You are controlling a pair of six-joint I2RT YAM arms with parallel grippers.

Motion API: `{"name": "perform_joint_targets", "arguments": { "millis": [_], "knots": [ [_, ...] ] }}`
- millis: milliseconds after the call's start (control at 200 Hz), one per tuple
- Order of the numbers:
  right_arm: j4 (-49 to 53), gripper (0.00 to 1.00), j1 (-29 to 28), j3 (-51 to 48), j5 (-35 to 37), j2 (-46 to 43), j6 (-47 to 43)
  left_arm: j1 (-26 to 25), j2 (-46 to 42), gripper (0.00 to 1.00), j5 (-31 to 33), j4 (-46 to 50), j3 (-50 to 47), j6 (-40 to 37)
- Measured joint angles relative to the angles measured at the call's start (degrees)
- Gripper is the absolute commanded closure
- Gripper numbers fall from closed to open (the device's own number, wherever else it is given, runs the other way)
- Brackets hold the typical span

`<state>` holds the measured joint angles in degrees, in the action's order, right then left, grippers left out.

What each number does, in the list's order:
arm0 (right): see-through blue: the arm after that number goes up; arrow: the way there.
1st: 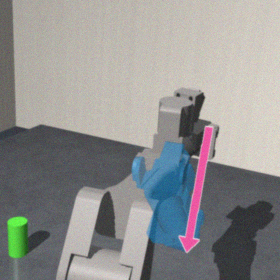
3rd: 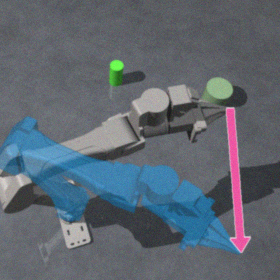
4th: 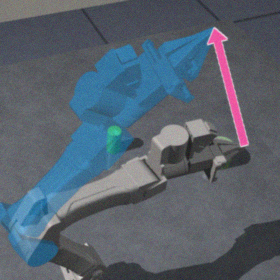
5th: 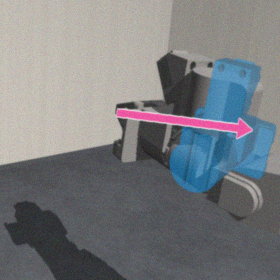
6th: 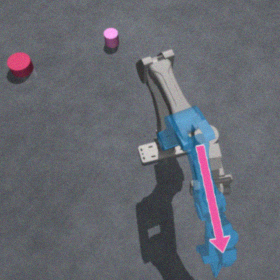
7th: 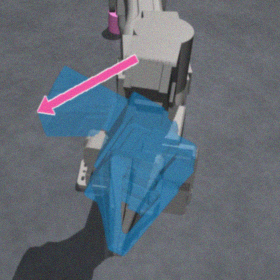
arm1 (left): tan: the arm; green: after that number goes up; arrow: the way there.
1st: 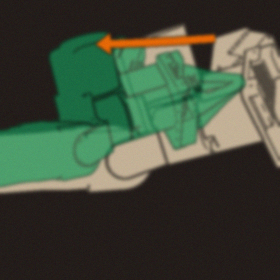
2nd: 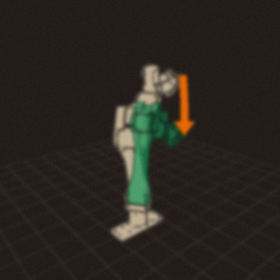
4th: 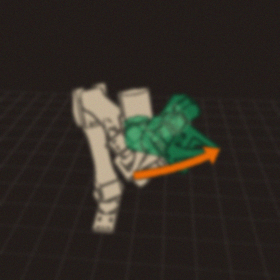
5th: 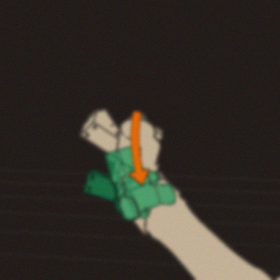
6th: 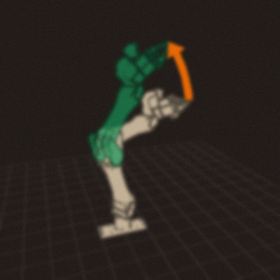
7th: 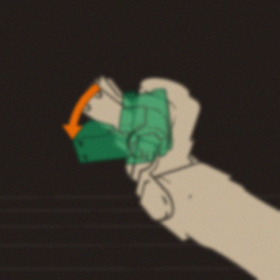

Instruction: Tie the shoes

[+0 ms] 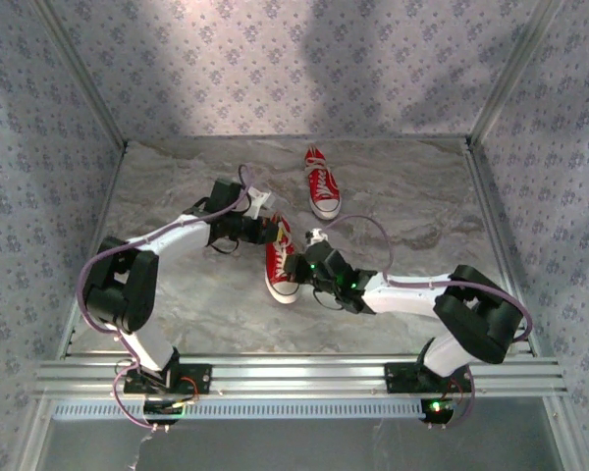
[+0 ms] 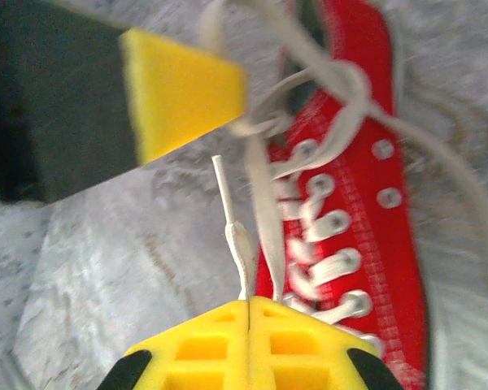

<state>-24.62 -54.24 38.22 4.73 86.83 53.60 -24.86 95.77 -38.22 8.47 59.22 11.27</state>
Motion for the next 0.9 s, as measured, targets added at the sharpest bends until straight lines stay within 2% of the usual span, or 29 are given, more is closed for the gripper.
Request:
{"name": "perform_joint_targets", "arguments": {
  "millis": [285,425,745,904],
  "knots": [
    [-9.6,1.00,-0.8,2.6,-4.1,7.8,3.3,0.0,0.0,1.00,0.8,-2.6,-1.0,2.3],
    [-11.0,1.00,-0.9,2.4,-4.4,9.8,4.1,0.1,-0.1,1.00,1.6,-2.9,-1.5,3.1],
    [-6.4,1.00,-2.6,-5.8,5.1,0.7,6.6,0.5,-1.3,1.00,1.9,-4.3,-2.8,3.1],
    [-3.7,1.00,-1.7,-6.6,7.1,-0.4,7.7,0.5,-1.6,1.00,1.8,-4.5,-3.7,3.1]
  ]
}}
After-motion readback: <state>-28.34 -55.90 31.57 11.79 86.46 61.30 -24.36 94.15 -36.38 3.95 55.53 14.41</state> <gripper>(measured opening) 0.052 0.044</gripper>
